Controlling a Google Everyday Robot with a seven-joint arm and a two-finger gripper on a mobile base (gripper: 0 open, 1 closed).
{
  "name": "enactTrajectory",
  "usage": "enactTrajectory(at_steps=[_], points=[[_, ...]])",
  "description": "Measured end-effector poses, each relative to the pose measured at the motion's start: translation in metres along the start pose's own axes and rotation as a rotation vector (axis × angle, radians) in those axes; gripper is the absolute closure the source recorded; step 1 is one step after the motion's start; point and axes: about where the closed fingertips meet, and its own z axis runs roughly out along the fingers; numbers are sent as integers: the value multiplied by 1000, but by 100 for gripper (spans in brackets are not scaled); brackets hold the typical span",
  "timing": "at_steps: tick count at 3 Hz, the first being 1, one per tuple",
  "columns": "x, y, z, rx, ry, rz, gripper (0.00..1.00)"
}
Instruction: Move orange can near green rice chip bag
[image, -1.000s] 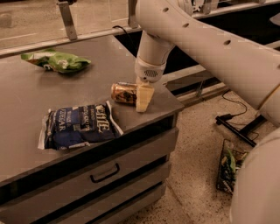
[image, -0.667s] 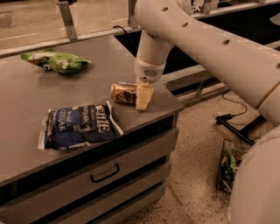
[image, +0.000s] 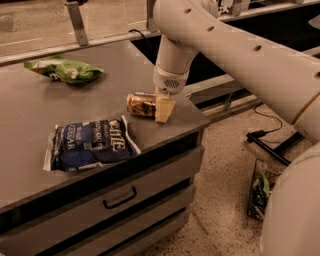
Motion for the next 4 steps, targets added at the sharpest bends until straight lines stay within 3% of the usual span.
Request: enactTrajectory(at_steps=[1,2,3,4], points=[[3,-13,-16,24,10,13,100],[4,-40,-40,63,21,25,100],[-9,-74,-50,93,26,24,100],[-38,-97,-41,109,-6,16,100]])
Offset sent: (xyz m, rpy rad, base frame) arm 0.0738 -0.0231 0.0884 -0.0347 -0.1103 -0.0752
